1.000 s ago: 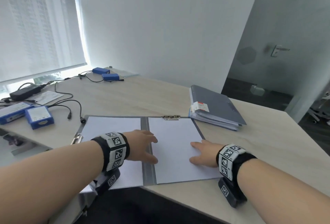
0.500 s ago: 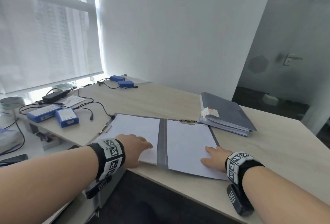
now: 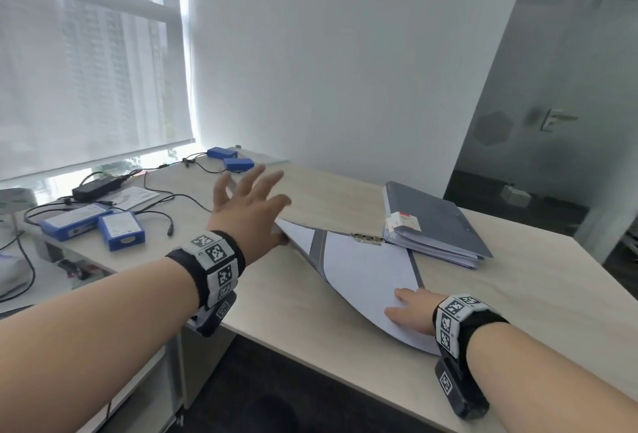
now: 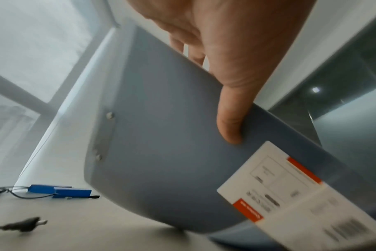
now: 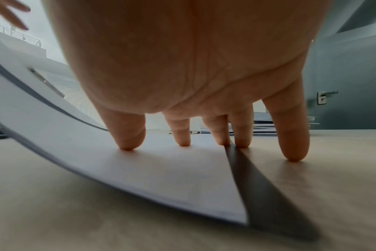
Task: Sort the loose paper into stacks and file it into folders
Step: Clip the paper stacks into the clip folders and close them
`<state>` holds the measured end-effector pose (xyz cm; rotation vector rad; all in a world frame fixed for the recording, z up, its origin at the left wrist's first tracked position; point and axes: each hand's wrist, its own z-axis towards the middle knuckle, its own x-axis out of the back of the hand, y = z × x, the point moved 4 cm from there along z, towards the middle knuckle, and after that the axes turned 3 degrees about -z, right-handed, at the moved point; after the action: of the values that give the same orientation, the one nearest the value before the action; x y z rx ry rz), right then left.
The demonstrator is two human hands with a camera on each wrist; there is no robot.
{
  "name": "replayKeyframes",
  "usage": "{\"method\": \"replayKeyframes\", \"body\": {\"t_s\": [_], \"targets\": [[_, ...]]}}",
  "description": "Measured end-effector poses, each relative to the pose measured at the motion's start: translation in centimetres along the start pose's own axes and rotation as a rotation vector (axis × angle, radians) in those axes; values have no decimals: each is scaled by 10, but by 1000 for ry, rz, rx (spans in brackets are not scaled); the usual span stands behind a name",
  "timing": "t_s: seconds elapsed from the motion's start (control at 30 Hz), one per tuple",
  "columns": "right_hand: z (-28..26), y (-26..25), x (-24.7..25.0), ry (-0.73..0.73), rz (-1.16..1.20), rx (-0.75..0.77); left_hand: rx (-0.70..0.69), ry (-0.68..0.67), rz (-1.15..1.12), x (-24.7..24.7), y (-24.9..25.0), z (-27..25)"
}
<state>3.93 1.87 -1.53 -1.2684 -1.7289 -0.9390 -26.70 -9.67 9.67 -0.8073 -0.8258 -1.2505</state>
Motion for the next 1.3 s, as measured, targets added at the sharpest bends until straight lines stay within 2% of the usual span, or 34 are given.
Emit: {"method": "replayKeyframes", "body": {"t_s": [0.1,0.2,0.23,0.33,0.4,0.5,0.6,0.63,0.73,0.8,0.83,0.9,0.97,1.07,1.2,1.3], "targets": [[0,1,0,5,3,-3,85,128,-135,10,3,12],[2,2,-1,23,2,-2,243,227,-381,14,1,20],[4,3,-3,26,-7,-1,292,208,-535,10,0,23],[6,5,-4,29,-28,25,365,34,-1141,-13,8,27],[8,7,-3,26,-24,34,360,-60,-1317,-27,21,24],[2,12,4,40,80,22,245,-140,-1296,-34,44,16],[-3,22,14,47,329,49,58,-167,-1242,-31,62,8],[-6,27,17,37,482,29,-10,-197,-1209,-30,69,6],[-3,55,17,44,1132,-65,-152,-325,-1036,-35,91,-2],[11,69,12,28,1326,-88,-182,-437,-880,-43,103,-8],[16,73,12,38,1336,-91,-179,-515,-822,-50,107,-10],[22,80,5,34,1315,-97,-107,-654,-813,-63,112,-14],[14,76,2,33,1276,-91,95,-726,-924,-78,110,-13],[12,68,-2,67,1098,-68,393,-705,-1002,-93,104,-7],[15,60,-4,48,889,-18,586,-607,-1128,-99,103,5],[9,56,-2,44,780,7,722,-588,-1140,-105,90,5]]}}
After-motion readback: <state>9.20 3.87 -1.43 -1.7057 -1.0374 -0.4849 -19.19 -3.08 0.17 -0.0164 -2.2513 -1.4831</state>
